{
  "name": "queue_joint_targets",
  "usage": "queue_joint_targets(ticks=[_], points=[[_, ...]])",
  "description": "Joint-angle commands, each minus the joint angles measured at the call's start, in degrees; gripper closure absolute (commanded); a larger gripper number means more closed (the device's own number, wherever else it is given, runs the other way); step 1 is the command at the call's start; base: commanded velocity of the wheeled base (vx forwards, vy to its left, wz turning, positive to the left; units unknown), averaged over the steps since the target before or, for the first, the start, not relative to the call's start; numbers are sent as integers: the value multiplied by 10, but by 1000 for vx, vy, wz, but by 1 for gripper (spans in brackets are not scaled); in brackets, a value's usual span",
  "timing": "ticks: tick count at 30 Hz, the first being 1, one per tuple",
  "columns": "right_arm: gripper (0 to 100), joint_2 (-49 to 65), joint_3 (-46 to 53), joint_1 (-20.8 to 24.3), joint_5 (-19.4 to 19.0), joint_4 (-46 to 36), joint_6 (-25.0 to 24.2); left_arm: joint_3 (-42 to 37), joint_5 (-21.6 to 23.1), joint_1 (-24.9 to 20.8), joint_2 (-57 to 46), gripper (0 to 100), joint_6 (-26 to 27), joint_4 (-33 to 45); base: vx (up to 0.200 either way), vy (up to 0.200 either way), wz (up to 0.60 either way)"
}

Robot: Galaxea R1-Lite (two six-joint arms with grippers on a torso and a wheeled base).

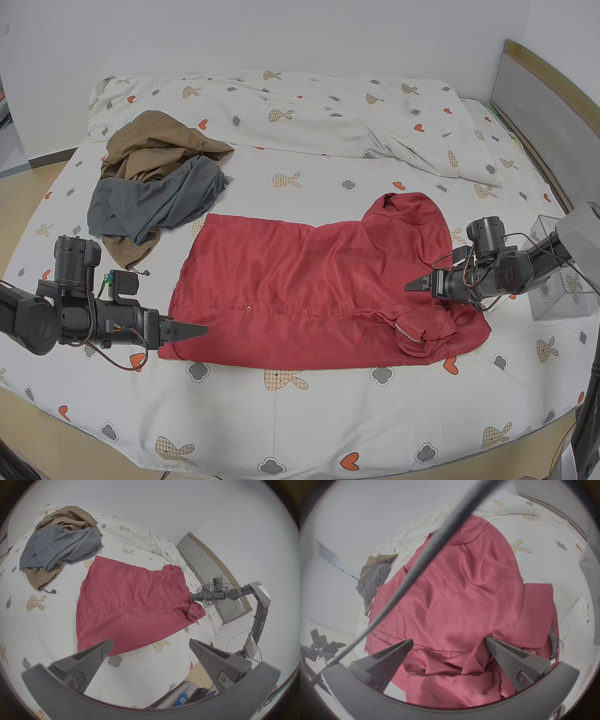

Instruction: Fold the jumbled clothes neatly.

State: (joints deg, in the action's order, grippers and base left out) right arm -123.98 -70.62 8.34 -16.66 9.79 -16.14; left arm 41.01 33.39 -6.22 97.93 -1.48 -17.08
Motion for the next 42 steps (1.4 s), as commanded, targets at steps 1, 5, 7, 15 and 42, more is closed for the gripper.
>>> queue_joint_targets(ticks=[1,5,7,15,42], points=[[0,-9,-4,6,1,-14,0,0,0,2,3,0,0,-1,0,0,0],[0,-2,-8,7,1,-41,0,0,0,2,2,0,0,-1,0,0,0],[0,3,-7,7,1,-46,0,0,0,2,2,0,0,-1,0,0,0],[100,11,-7,9,-2,-59,0,0,0,2,0,0,0,-1,0,0,0],[100,27,-39,-41,1,-58,-24,0,0,2,-1,0,0,-1,0,0,0]])
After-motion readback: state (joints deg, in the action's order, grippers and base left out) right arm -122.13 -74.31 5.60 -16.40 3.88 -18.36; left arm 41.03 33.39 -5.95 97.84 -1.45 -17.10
